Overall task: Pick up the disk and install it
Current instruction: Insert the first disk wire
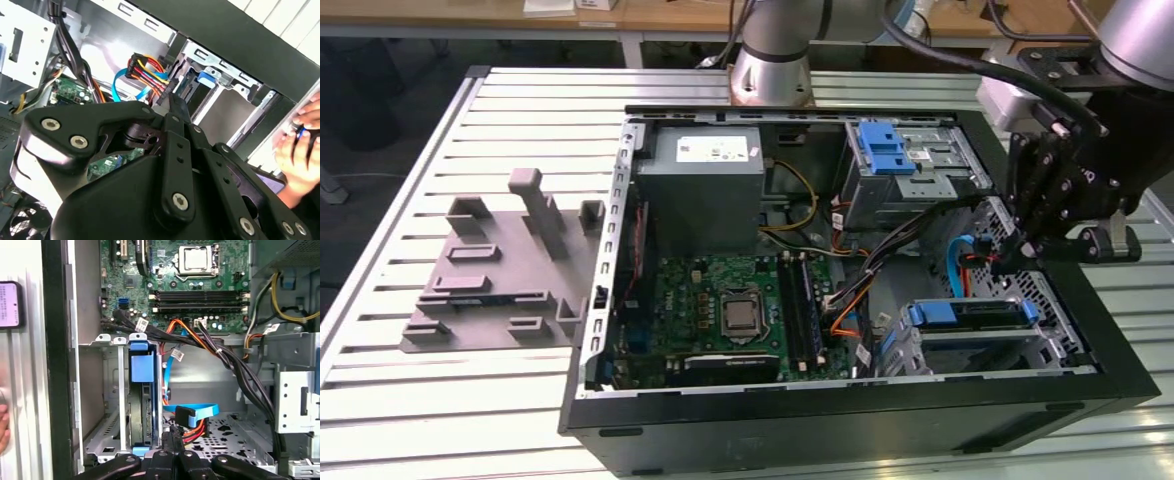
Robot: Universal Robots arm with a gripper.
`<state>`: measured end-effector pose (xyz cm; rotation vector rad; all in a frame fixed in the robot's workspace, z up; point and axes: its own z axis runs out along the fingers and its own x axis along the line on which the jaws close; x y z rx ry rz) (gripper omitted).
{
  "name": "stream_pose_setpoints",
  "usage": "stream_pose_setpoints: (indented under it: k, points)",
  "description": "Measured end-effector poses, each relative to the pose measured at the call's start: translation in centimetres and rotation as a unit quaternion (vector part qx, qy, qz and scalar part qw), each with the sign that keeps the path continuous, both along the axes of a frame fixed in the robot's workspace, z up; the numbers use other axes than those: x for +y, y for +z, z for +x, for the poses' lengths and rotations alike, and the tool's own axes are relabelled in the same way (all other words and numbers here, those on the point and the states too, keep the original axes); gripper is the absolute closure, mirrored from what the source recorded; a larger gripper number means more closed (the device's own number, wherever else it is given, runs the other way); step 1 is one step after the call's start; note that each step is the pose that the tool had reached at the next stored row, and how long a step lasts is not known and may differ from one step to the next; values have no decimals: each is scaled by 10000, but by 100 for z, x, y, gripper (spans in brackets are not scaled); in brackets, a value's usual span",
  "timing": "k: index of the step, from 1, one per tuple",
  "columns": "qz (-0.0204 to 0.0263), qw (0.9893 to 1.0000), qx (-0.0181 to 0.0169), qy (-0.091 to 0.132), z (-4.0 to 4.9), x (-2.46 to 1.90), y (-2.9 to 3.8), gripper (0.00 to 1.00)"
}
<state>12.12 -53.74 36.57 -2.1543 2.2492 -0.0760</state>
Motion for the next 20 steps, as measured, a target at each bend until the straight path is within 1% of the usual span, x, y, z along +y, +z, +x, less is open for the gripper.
stream_pose_setpoints:
  k: [2, 3, 6, 7, 8, 11, 14, 17, 18, 20]
  points:
    - [-36, 10000, 0, 0, 0, 15, -6, 89]
    - [-39, 10000, 0, 0, 0, 23, -8, 83]
    - [-42, 10000, -1, -2, -6, 51, -14, 83]
    - [-42, 10000, -1, -3, -8, 63, -17, 81]
    - [-45, 10000, -1, -4, -11, 70, -21, 75]
    - [-67, 10000, -2, -4, -13, 91, -43, 75]
    - [-132, 9999, -2, -5, -14, 106, -72, 75]
    - [-188, 9998, -3, -5, -13, 119, -97, 75]
    - [-218, 9998, -3, -6, -14, 121, -102, 75]
    - [-302, 9995, -5, -7, -14, 126, -112, 75]
